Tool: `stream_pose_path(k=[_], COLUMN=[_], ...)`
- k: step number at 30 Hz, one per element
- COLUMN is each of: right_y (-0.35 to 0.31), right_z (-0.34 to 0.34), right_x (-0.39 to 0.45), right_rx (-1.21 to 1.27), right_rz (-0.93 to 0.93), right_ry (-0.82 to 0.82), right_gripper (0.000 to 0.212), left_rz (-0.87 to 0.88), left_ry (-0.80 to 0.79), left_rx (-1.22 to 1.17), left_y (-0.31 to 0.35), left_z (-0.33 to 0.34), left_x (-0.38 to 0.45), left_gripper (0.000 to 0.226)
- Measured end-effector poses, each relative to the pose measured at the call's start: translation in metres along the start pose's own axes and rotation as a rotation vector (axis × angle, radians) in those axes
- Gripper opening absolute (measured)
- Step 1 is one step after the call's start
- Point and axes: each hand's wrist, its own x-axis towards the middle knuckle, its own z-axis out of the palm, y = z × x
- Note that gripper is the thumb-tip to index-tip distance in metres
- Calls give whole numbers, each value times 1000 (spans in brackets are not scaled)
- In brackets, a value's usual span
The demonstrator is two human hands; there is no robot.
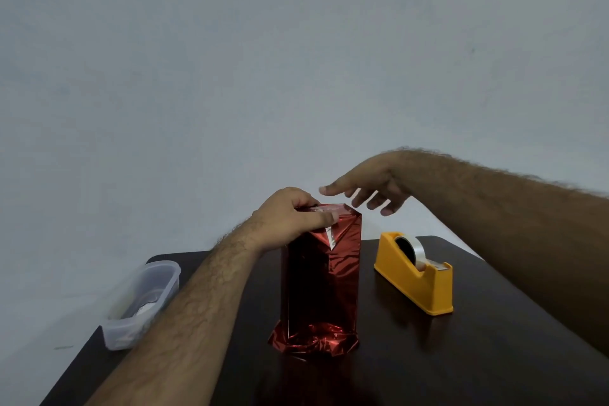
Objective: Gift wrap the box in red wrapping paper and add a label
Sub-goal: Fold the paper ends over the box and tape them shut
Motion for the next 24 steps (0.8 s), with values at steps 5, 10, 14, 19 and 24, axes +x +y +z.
stream_pose_path(k=[5, 10, 14, 19, 24], right_y=[16, 26, 29, 53, 57], right_z=[7, 16, 24, 39, 48], right_x=[7, 12, -10, -12, 9], right_rx=[10, 256, 418, 446, 304], right_rz=[37, -297, -683, -1006, -1076], right_ry=[-31, 148, 210, 112, 43], right_gripper=[74, 23, 37, 69, 78], left_rz=[26, 24, -59, -124, -113], left_ry=[-20, -16, 11, -9, 60], left_rx=[-15, -22, -59, -160, -196], left_y=[6, 8, 10, 3, -6], left_z=[-2, -3, -10, -17, -18], left_x=[-6, -7, -9, -9, -5], left_gripper=[35, 36, 48, 76, 57])
